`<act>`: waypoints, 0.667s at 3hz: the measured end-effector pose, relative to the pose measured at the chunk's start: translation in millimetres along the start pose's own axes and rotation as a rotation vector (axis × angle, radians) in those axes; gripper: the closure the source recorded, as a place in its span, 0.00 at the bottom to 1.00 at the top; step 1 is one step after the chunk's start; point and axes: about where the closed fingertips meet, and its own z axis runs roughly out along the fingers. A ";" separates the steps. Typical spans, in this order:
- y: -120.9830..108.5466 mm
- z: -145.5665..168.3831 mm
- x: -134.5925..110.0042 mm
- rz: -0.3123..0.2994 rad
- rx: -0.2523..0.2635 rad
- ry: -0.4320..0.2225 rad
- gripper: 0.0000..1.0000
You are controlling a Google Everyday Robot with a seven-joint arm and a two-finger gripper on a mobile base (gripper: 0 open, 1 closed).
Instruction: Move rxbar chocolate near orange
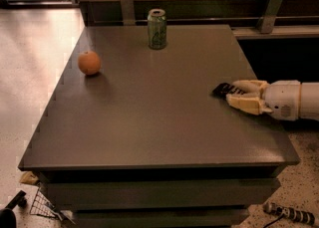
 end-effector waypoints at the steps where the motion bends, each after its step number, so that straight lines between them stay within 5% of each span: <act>1: 0.0 0.0 -0.1 0.000 0.000 0.000 1.00; 2: 0.0 0.1 -0.1 0.000 0.000 0.000 1.00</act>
Offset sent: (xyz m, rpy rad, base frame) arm 0.0528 0.1414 0.1368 -0.4109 -0.0034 0.2057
